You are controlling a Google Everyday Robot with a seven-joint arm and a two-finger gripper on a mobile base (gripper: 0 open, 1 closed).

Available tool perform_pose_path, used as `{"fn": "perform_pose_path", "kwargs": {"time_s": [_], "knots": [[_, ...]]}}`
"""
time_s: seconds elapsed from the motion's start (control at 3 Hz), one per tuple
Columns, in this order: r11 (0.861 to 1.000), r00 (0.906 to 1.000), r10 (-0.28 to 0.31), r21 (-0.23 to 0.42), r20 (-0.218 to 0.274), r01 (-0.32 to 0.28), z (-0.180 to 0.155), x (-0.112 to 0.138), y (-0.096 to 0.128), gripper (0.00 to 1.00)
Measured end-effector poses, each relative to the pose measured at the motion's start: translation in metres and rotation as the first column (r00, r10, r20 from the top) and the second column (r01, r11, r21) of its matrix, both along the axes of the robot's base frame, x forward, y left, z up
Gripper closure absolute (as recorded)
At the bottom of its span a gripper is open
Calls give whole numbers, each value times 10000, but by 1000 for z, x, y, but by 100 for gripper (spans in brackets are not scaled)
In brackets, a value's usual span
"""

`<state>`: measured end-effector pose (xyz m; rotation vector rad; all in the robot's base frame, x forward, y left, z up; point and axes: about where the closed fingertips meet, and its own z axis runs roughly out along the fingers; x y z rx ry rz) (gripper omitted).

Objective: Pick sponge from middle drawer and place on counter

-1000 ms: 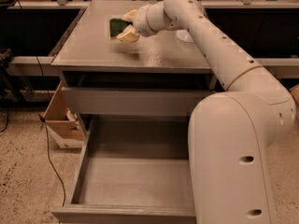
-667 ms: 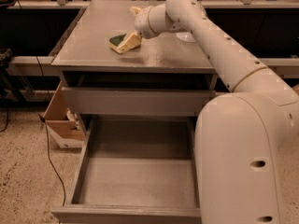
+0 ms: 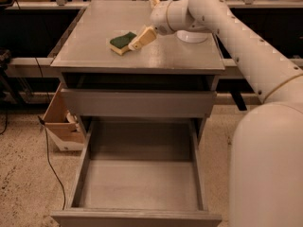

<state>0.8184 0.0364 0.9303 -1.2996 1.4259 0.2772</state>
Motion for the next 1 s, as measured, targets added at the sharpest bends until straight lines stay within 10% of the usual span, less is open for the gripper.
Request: {"fn": "perform_pose_path", "kwargs": {"time_s": [0.67,1.0], "knots": [[9784,9754,-1939,932,1051,1845,90,-72,-151,0],[9759,9737,-2071,896,947,1989,83,-69,-161,0]]}}
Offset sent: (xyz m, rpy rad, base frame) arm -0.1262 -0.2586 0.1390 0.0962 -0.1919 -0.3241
